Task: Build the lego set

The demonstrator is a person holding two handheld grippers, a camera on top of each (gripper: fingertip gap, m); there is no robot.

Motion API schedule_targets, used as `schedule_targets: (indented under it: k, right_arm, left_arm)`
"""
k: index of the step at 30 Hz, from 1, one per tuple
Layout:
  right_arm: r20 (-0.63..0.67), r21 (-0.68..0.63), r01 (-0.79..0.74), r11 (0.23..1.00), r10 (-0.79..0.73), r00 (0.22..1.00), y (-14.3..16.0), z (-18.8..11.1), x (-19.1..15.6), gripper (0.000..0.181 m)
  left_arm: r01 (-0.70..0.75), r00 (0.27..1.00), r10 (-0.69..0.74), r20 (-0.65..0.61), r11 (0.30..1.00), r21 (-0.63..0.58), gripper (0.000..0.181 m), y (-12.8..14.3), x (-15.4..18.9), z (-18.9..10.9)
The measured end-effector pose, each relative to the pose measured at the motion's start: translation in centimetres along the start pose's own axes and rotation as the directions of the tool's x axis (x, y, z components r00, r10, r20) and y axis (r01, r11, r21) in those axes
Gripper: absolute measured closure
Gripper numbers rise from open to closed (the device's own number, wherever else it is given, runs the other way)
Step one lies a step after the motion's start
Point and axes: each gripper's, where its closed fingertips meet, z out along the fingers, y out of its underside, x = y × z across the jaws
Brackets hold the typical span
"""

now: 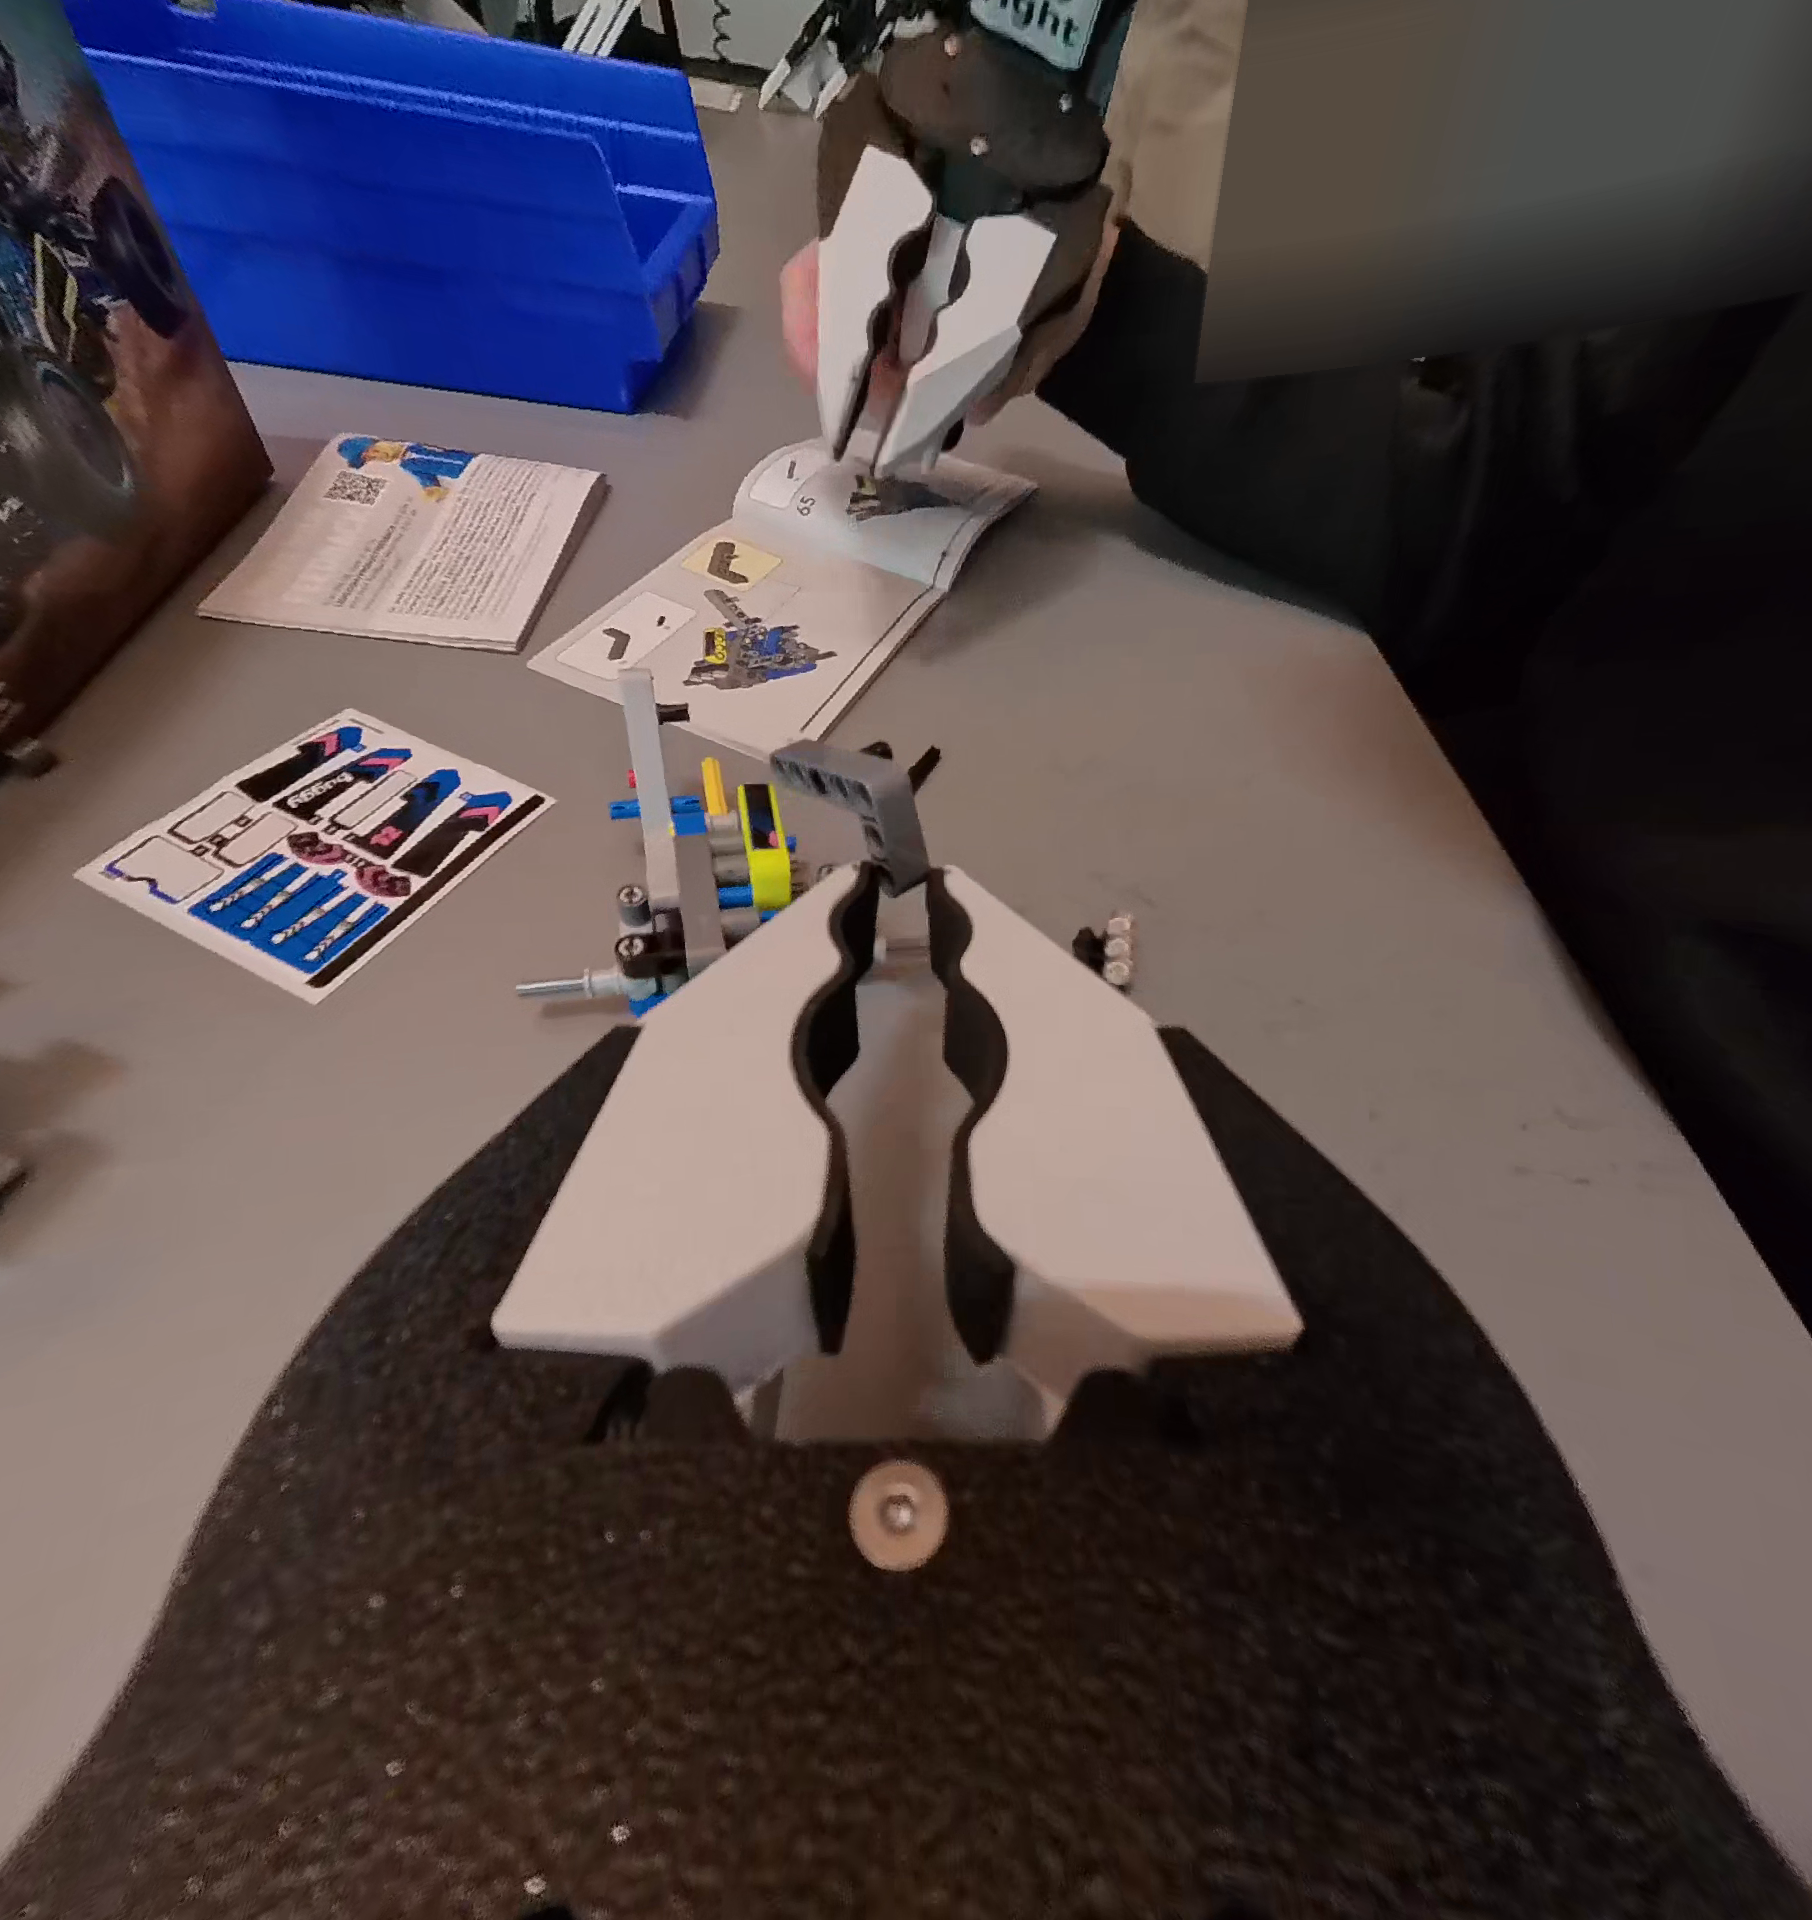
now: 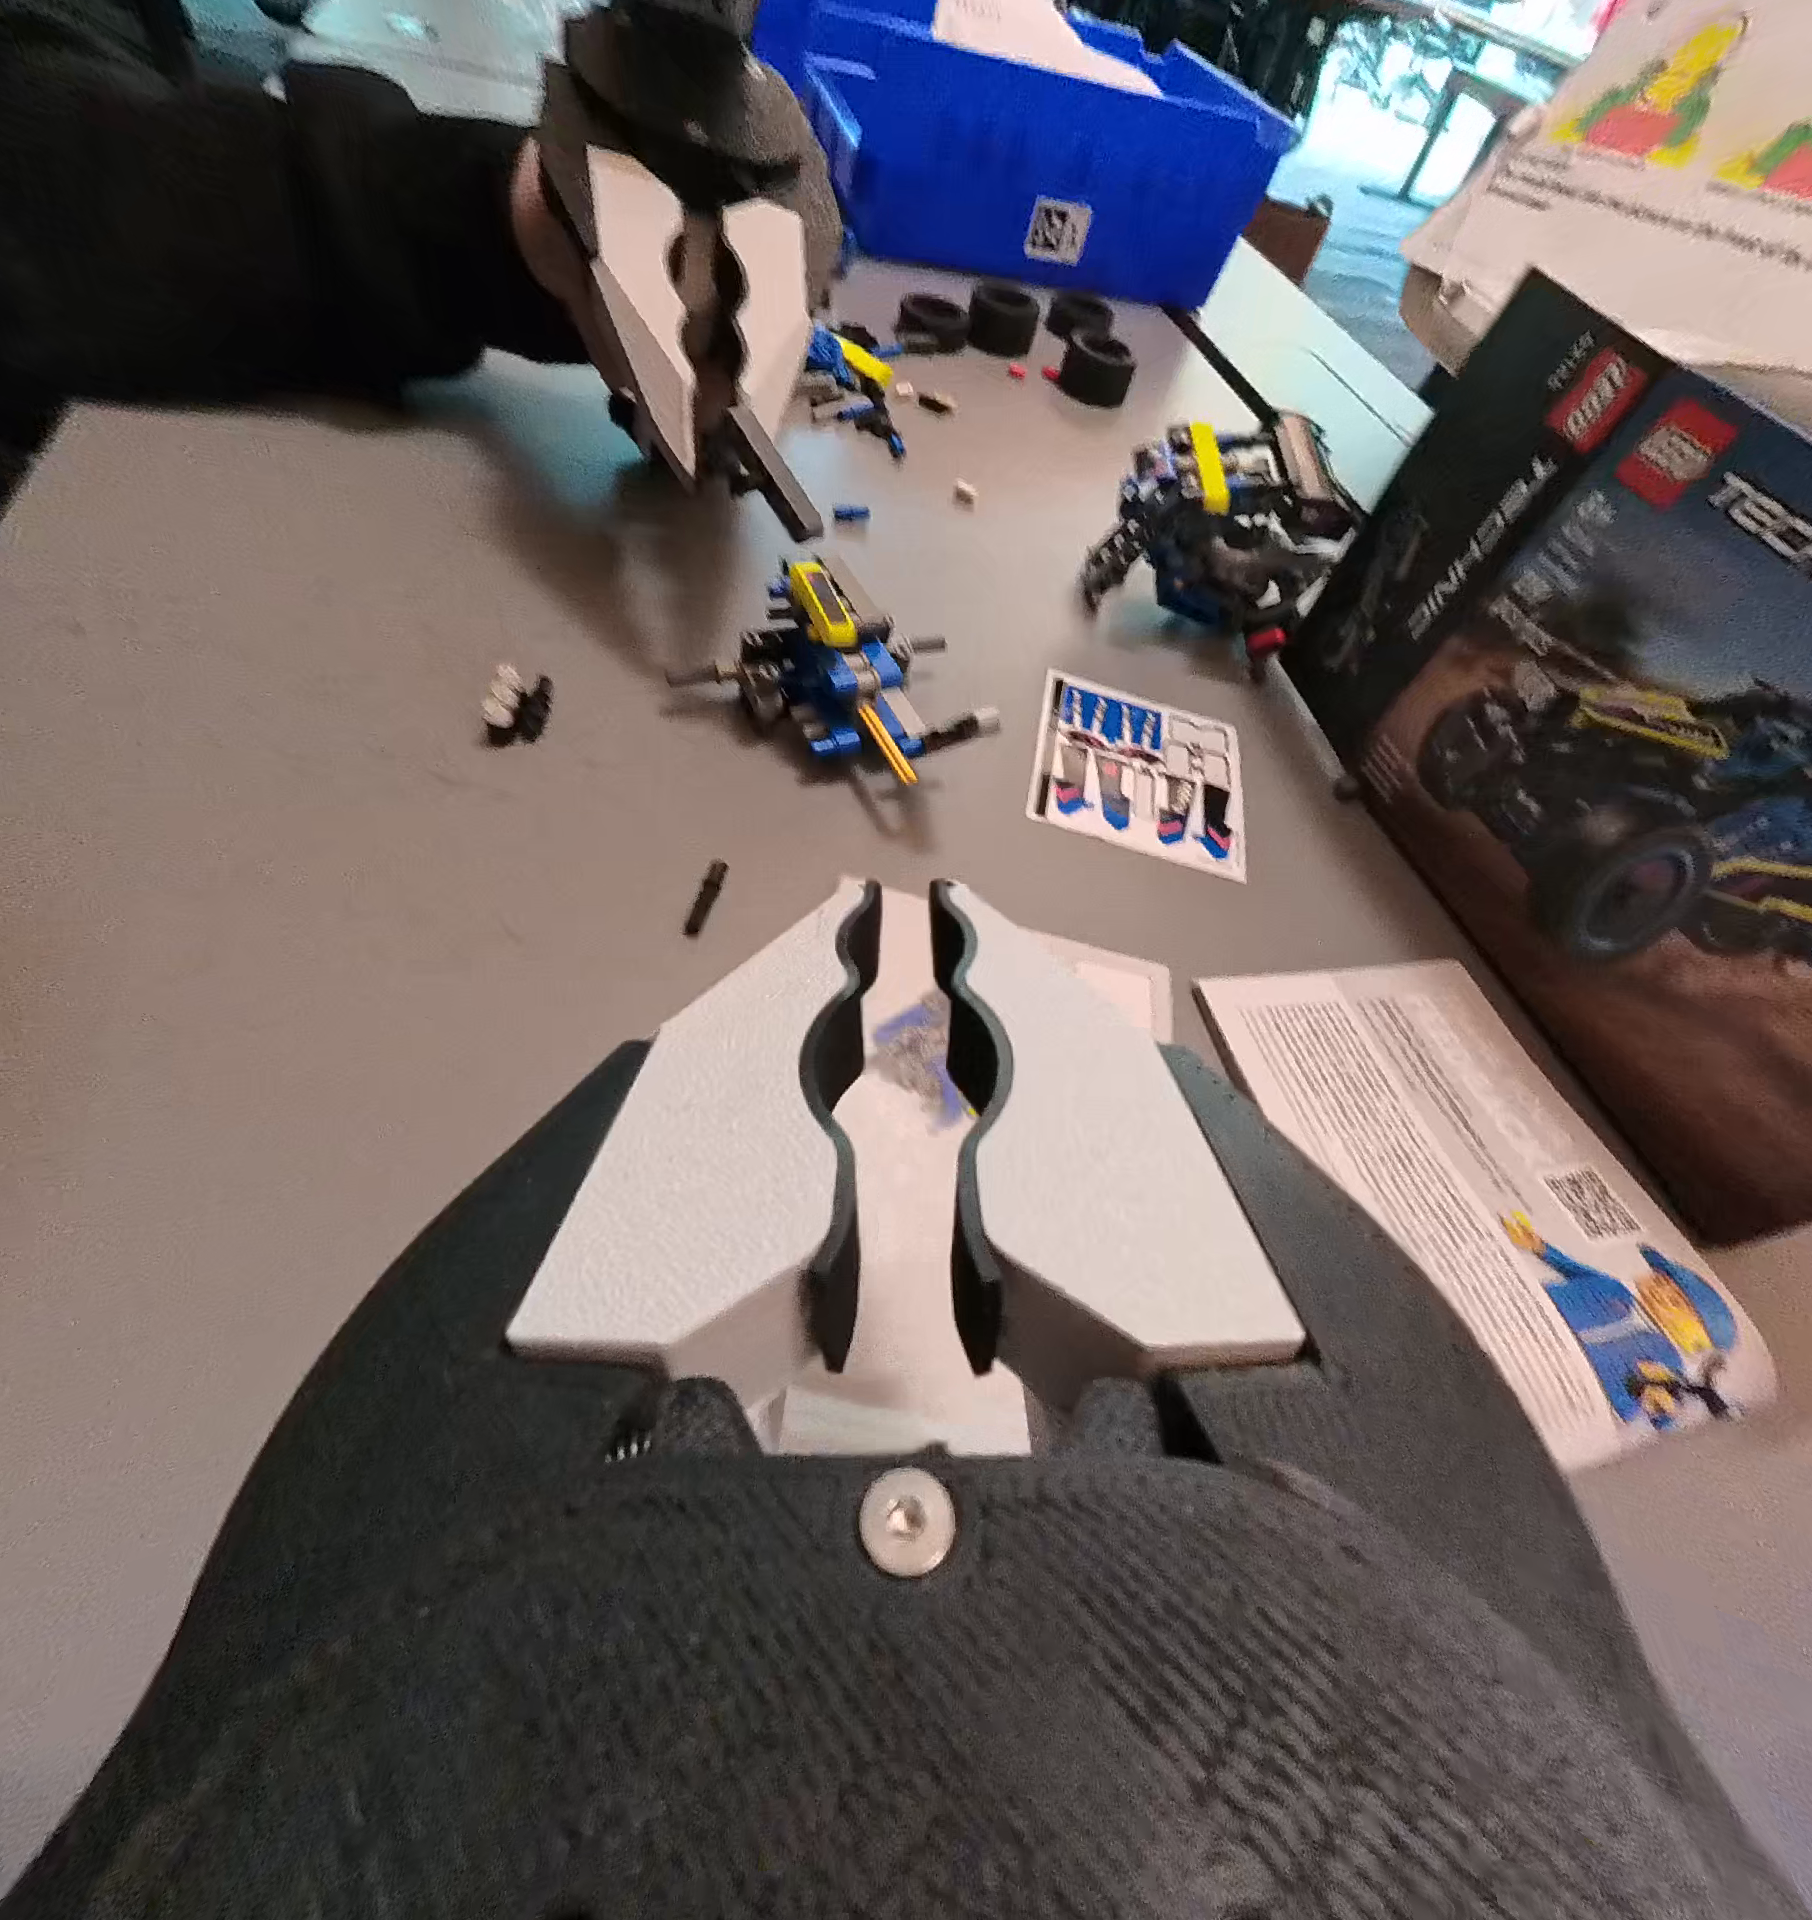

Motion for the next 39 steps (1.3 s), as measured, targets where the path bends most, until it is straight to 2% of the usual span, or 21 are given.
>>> schedule_targets:
  k: [6,10,13,16,19,21,25,35,39]
  right_arm:
    - [0.064,0.056,0.002,0.998,-0.006,0.998,-2.0,2.6,-2.0,0.166]
    - [0.113,0.036,0.075,0.997,-0.079,0.991,-2.5,5.2,-4.3,0.159]
    - [0.17,0.069,0.096,0.993,-0.107,0.98,-3.3,7.0,-6.9,0.157]
    - [0.15,0.106,0.129,0.986,-0.145,0.978,-4.5,8.1,-8.4,0.156]
    - [0.188,0.192,0.068,0.979,-0.104,0.977,-6.2,8.3,-10.0,0.155]
    - [0.214,0.171,0.062,0.983,-0.098,0.972,-5.7,8.6,-10.5,0.156]
    - [0.186,0.152,0.123,0.981,-0.151,0.971,-5.0,8.4,-10.1,0.167]
    - [0.193,0.158,0.132,0.979,-0.161,0.968,-4.6,7.9,-9.9,0.166]
    - [0.2,0.158,0.137,0.978,-0.168,0.965,-4.6,7.9,-10.0,0.173]
  left_arm:
    - [0.003,0.998,-0.001,-0.07,0.999,0.033,0.175,-0.7,1.2,0.1]
    - [-0.045,0.986,0.049,-0.158,0.998,0.035,0.174,-0.9,3.2,0.4]
    - [-0.082,0.973,0.085,-0.214,0.996,0.023,0.175,-0.6,4.4,1.0]
    - [-0.129,0.96,0.128,-0.25,0.992,0.012,0.175,-0.4,5.4,1.6]
    - [-0.163,0.949,0.157,-0.274,0.987,0.002,0.174,-0.2,6.2,2.0]
    - [-0.174,0.946,0.166,-0.28,0.985,-0.006,0.174,-0.1,6.4,2.2]
    - [-0.174,0.945,0.164,-0.284,0.985,-0.011,0.174,0.0,6.4,2.2]
    - [-0.177,0.941,0.17,-0.293,0.984,0.002,0.174,-0.2,6.6,2.0]
    - [-0.181,0.94,0.171,-0.294,0.983,-0.008,0.175,0.0,6.7,2.2]
